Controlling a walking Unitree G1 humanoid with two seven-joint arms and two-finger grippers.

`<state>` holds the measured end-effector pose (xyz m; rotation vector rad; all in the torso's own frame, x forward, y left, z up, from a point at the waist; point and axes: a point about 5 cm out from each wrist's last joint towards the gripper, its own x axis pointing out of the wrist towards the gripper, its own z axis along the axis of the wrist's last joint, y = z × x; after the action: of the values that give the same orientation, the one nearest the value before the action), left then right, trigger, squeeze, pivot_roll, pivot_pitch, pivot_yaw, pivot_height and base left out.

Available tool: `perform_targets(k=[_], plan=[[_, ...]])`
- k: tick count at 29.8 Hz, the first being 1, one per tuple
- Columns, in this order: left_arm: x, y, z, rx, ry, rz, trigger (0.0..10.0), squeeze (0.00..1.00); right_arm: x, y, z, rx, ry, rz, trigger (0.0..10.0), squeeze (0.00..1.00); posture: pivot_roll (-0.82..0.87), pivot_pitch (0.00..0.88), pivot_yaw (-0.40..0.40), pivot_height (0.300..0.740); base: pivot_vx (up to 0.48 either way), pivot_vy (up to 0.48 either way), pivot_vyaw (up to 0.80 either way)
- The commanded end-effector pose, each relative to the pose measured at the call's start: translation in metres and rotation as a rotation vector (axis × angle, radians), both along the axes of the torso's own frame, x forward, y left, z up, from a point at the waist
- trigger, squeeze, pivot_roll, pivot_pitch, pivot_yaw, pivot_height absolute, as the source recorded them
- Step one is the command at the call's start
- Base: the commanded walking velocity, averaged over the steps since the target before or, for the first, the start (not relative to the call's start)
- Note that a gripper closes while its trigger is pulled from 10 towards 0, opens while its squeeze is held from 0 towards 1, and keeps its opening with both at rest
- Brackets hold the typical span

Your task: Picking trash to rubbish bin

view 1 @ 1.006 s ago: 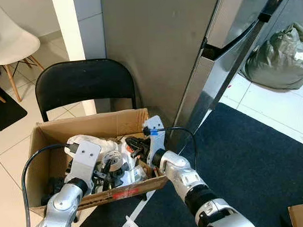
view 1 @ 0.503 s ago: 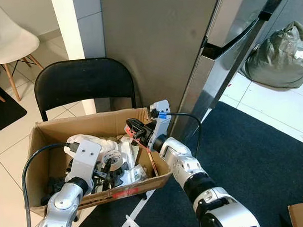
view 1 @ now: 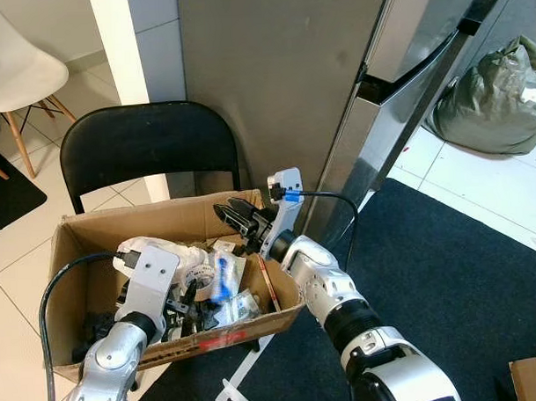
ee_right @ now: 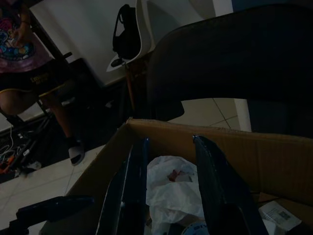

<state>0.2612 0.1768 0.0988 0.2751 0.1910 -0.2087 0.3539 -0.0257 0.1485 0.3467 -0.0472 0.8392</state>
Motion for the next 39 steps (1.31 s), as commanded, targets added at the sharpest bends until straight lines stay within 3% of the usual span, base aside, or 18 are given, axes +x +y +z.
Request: perform_targets(k=[1, 4, 5, 7, 8, 9, 11, 12, 13, 15, 16, 17, 18, 23, 26, 28, 32, 39], plan=[[-0.001, -0.002, -0.003, -0.008, 0.015, -0.004, 10.0, 0.00, -0.020, 0.055, 0.010, 0.119, 0.005, 0.105, 10.0, 0.00, 0.06, 0.158, -0.072, 0.740, 0.000, 0.000, 0.00], [0.000, -0.003, -0.003, -0.012, 0.007, -0.005, 10.0, 0.00, -0.019, 0.047, 0.007, 0.070, -0.023, 0.073, 10.0, 0.00, 0.07, 0.154, -0.076, 0.740, 0.000, 0.000, 0.00], [0.001, -0.003, -0.001, -0.020, -0.007, 0.003, 10.0, 0.00, -0.016, 0.031, 0.002, 0.015, -0.057, 0.007, 10.0, 0.00, 0.07, 0.152, -0.078, 0.740, 0.000, 0.000, 0.00], [0.002, -0.002, 0.002, -0.062, -0.024, 0.037, 10.0, 0.00, -0.011, 0.012, -0.002, -0.002, -0.051, -0.082, 10.0, 0.00, 0.06, 0.150, -0.080, 0.740, 0.000, 0.000, 0.00], [0.003, 0.000, 0.007, -0.119, -0.059, 0.075, 10.0, 0.00, -0.006, -0.014, -0.002, 0.013, -0.042, -0.176, 10.0, 0.00, 0.06, 0.150, -0.079, 0.740, 0.000, 0.000, 0.00], [0.003, 0.001, 0.010, -0.133, -0.080, 0.093, 10.0, 0.00, -0.005, -0.029, -0.001, 0.012, -0.052, -0.226, 10.0, 0.00, 0.06, 0.150, -0.078, 0.740, 0.000, 0.000, 0.00], [0.003, 0.002, 0.012, -0.140, -0.092, 0.102, 10.0, 0.00, -0.005, -0.038, -0.001, 0.009, -0.060, -0.257, 10.0, 0.00, 0.05, 0.150, -0.075, 0.740, 0.000, 0.000, 0.00], [0.002, 0.002, 0.014, -0.148, -0.111, 0.113, 10.0, 0.00, -0.005, -0.051, 0.001, 0.009, -0.071, -0.296, 10.0, 0.00, 0.05, 0.150, -0.075, 0.740, 0.000, 0.000, 0.00], [0.002, 0.002, 0.014, -0.148, -0.111, 0.113, 10.0, 0.00, -0.005, -0.051, 0.001, 0.009, -0.071, -0.296, 10.0, 0.00, 0.05, 0.150, -0.075, 0.740, 0.000, 0.000, 0.00], [0.000, 0.002, 0.019, -0.159, -0.153, 0.134, 10.0, 0.00, -0.012, -0.089, -0.001, -0.016, -0.094, -0.396, 10.0, 0.00, 0.04, 0.145, -0.067, 0.740, 0.000, 0.000, 0.00], [0.000, 0.002, 0.019, -0.159, -0.153, 0.134, 10.0, 0.00, -0.012, -0.089, -0.001, -0.016, -0.094, -0.396, 10.0, 0.00, 0.04, 0.145, -0.067, 0.740, 0.000, 0.000, 0.00], [-0.005, 0.002, 0.018, -0.148, -0.156, 0.157, 10.0, 0.00, -0.027, -0.126, -0.011, -0.071, -0.092, -0.482, 10.0, 0.00, 0.03, 0.146, -0.062, 0.740, 0.000, 0.000, 0.00], [-0.006, 0.001, 0.017, -0.150, -0.156, 0.166, 10.0, 0.00, -0.034, -0.136, -0.016, -0.075, -0.071, -0.505, 10.0, 0.00, 0.03, 0.146, -0.062, 0.740, 0.000, 0.000, 0.00], [-0.007, 0.001, 0.018, -0.190, -0.174, 0.202, 10.0, 0.00, -0.047, -0.142, -0.023, -0.074, -0.041, -0.530, 10.0, 0.00, 0.02, 0.147, -0.062, 0.740, 0.000, 0.000, 0.00], [-0.007, 0.000, 0.020, -0.215, -0.186, 0.219, 10.0, 0.00, -0.051, -0.136, -0.026, -0.069, -0.024, -0.520, 10.0, 0.00, 0.02, 0.141, -0.066, 0.740, 0.000, 0.000, 0.00], [-0.006, 0.001, 0.022, -0.246, -0.194, 0.250, 10.0, 0.00, -0.050, -0.123, -0.029, -0.101, -0.026, -0.490, 10.0, 0.00, 0.03, 0.148, -0.066, 0.740, 0.000, 0.000, 0.00], [-0.007, 0.001, 0.022, -0.249, -0.198, 0.249, 10.0, 0.00, -0.055, -0.118, -0.030, -0.153, -0.038, -0.461, 10.0, 0.00, 0.03, 0.146, -0.066, 0.740, 0.000, 0.000, 0.00], [-0.008, 0.000, 0.023, -0.260, -0.196, 0.226, 10.0, 0.00, -0.059, -0.118, -0.031, -0.128, -0.020, -0.463, 10.0, 0.00, 0.04, 0.151, -0.062, 0.740, 0.000, 0.000, 0.00]])
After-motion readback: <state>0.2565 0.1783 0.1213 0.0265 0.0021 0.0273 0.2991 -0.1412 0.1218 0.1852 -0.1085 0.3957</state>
